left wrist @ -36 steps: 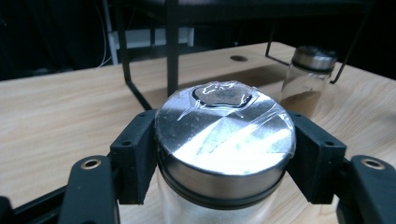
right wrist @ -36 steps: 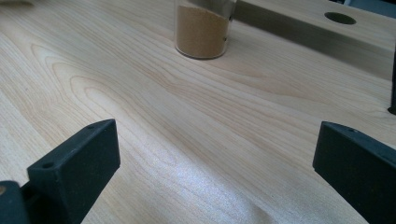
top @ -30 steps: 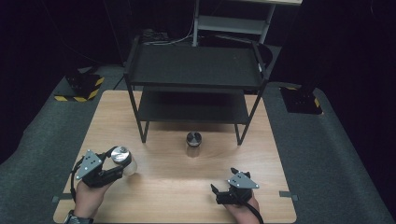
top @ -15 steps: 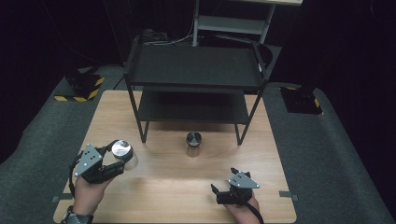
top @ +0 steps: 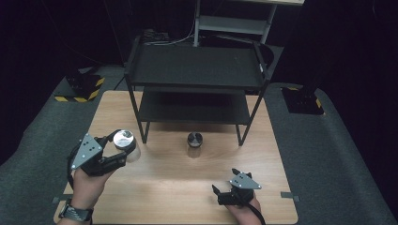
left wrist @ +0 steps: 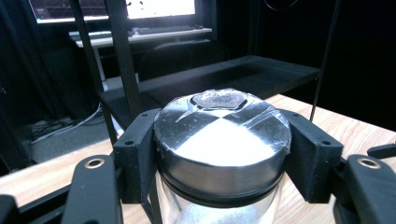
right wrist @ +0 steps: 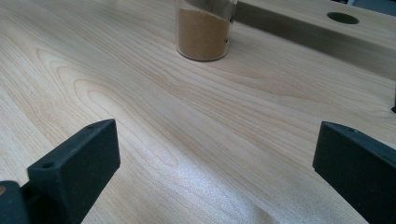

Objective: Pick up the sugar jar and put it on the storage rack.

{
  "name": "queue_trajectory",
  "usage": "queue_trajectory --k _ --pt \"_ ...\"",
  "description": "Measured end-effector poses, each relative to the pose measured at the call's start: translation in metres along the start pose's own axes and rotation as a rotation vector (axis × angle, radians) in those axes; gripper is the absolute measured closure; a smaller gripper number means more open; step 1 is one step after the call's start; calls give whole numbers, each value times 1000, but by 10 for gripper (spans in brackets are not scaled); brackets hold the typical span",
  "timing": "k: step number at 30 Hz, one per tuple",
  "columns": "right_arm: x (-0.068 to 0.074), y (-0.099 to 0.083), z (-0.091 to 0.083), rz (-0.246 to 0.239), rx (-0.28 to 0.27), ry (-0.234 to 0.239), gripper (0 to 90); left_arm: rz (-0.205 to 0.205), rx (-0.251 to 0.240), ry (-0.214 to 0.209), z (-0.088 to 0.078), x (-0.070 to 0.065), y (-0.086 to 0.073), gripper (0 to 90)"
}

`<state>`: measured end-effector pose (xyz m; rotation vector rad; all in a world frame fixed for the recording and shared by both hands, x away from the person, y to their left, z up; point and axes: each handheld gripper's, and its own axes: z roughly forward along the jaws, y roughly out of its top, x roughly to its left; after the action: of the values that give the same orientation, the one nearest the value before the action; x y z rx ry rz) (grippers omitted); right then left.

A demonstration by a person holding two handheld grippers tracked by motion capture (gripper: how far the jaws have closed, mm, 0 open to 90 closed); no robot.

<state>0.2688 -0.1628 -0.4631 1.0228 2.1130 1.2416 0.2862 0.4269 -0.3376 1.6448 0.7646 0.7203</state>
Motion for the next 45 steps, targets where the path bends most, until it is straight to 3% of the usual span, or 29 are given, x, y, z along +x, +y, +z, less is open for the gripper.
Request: queue_trajectory --k 22,45 --pt "-2 -1 0 7 -5 8 1 8 -51 -7 11 6 53 348" --pt "-4 -2 -1 15 -11 8 1 5 -108 -25 44 11 114 348"
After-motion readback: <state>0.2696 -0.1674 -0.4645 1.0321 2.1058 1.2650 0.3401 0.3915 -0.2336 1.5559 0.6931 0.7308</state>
